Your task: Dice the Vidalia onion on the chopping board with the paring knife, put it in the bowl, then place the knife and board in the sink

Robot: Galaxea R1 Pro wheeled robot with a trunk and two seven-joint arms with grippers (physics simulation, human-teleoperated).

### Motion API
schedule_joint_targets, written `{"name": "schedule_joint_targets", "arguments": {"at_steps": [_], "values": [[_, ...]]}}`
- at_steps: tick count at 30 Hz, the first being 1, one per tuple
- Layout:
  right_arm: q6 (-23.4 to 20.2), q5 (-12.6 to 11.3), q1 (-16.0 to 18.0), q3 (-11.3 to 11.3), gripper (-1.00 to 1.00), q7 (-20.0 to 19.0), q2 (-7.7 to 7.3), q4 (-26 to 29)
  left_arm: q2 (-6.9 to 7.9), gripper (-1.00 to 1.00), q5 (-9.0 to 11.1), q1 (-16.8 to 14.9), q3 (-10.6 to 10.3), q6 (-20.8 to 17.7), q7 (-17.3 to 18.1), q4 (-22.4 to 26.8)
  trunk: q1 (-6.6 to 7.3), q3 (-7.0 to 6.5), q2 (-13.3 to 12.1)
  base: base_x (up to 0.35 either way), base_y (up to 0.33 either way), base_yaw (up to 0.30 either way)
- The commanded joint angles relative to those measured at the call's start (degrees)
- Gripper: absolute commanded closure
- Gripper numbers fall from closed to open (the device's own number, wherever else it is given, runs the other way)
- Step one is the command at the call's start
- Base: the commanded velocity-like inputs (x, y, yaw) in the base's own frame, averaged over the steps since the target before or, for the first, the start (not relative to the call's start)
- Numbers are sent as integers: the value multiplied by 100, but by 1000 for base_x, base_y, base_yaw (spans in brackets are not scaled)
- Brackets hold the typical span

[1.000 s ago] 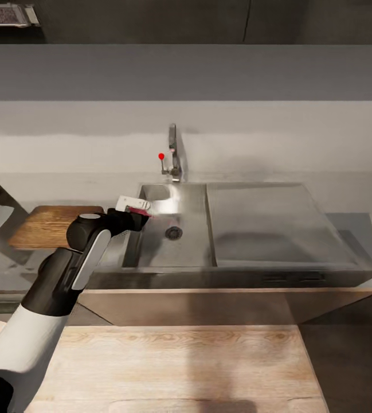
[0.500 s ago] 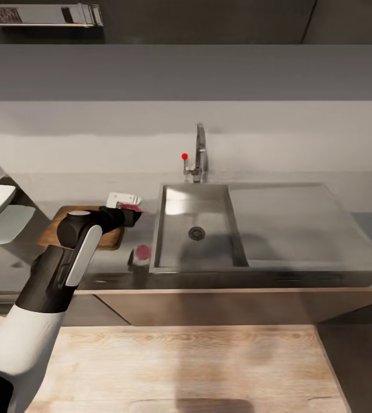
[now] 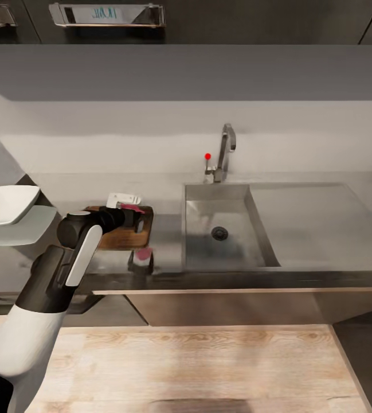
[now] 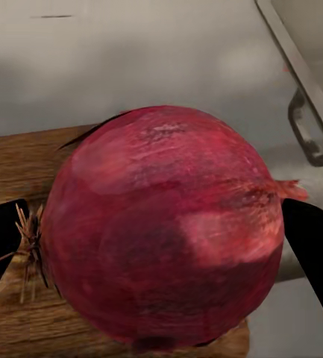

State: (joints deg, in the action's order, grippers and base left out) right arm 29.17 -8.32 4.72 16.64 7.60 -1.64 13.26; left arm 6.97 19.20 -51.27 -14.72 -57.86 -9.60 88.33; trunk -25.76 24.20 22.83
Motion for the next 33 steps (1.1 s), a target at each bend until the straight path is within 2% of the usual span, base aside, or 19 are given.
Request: {"name": "schedule_joint_targets", "arguments": {"at_steps": [1, 11, 24, 33], "values": [[19, -56, 2, 50, -100, 22, -3, 1, 6, 100, 58, -5, -12, -15, -60, 2, -3, 8, 9, 0, 306, 0], [19, -56, 2, 47, -100, 22, -9, 1, 6, 100, 58, 2, -13, -15, -60, -28, -3, 8, 9, 0, 291, 0], [13, -64, 2, 35, -100, 22, -3, 1, 6, 100, 49, 122, -30, -6, -60, -34, -3, 12, 9, 0, 22, 0], [10, -65, 2, 33, -100, 22, -3, 1, 5, 100, 49, 124, -31, -6, -60, -40, -3, 79, 9, 49, 26, 0]]}}
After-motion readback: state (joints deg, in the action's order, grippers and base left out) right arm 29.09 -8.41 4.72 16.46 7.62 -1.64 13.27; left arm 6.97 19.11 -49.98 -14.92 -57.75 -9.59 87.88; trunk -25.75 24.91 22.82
